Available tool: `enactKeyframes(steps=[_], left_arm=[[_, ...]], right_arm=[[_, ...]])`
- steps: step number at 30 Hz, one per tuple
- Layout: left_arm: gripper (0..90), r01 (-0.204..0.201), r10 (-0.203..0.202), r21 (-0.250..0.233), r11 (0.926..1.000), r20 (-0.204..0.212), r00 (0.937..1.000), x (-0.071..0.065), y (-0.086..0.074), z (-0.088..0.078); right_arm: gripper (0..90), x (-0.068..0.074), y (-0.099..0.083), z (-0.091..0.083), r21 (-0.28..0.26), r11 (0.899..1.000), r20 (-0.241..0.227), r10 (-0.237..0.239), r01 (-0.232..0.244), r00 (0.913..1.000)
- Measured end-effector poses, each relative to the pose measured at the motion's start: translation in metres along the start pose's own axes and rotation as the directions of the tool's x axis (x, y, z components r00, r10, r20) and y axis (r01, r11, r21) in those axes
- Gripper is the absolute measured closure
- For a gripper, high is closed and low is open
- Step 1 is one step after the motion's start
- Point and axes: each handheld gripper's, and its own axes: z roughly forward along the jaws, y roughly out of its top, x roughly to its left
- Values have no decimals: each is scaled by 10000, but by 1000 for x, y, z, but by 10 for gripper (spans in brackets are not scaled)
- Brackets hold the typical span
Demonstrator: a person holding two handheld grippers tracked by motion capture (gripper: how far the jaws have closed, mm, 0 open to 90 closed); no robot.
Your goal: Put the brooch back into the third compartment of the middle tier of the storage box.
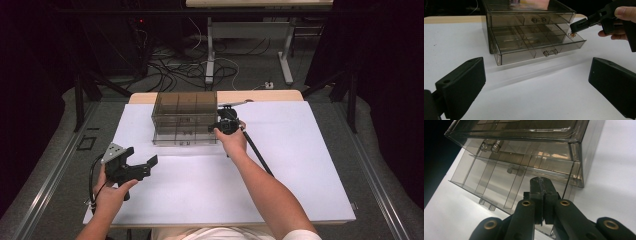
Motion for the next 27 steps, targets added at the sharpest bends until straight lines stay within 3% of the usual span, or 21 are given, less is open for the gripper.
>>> enactKeyframes(steps=[12,16,21,27], left_arm=[[12,8,-8,30,10000,-19,10000,0,0,1],[12,3,-3,28,10000,-33,10000,0,-1,1],[12,-4,4,50,10000,-22,10000,0,0,1],[12,33,-33,63,10000,29,10000,0,0,3]], right_arm=[[753,1,2,-5,-157,9999,-294,14,-19,9996],[689,-1,3,-7,-274,9993,-128,-252,248,9996],[604,0,3,-8,-216,9996,-206,-192,188,9996],[491,2,4,-14,-385,9974,67,-605,607,9981]])
